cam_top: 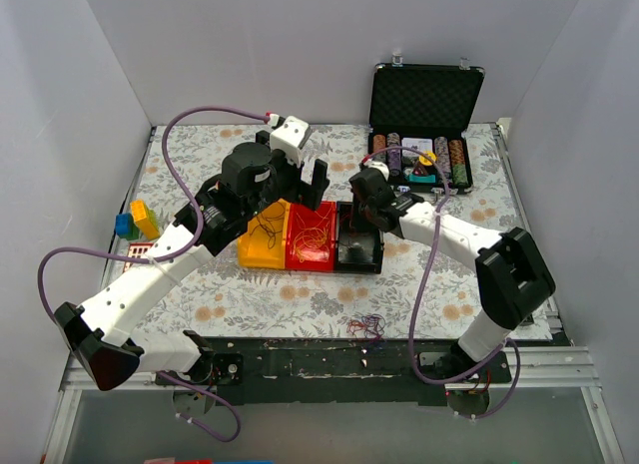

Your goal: Untangle the cables

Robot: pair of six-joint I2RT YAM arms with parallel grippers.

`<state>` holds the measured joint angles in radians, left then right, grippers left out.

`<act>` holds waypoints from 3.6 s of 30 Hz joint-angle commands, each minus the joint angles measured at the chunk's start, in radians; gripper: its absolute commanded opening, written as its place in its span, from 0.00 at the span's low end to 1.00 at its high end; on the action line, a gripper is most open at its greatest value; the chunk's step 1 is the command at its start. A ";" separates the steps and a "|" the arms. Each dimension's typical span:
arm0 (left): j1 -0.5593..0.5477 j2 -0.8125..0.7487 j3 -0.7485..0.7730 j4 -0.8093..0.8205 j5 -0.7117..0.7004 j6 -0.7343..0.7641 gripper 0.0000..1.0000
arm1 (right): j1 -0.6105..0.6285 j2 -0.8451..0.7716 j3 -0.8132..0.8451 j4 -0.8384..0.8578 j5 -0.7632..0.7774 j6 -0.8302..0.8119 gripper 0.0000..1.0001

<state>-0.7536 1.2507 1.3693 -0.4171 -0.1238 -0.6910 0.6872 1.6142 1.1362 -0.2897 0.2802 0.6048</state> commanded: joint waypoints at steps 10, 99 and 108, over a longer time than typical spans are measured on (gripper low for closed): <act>0.129 0.030 0.027 -0.086 0.025 -0.103 0.98 | 0.009 0.156 0.062 -0.110 0.022 -0.088 0.01; 0.499 0.043 -0.068 -0.098 0.309 -0.102 0.98 | 0.322 0.254 0.272 0.010 0.028 -0.270 0.01; 0.500 0.042 -0.061 -0.097 0.323 -0.117 0.98 | 0.341 0.214 0.220 0.006 0.028 -0.211 0.01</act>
<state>-0.2573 1.3388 1.3067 -0.5232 0.1780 -0.8021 1.0340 1.8687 1.3739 -0.3138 0.2882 0.3584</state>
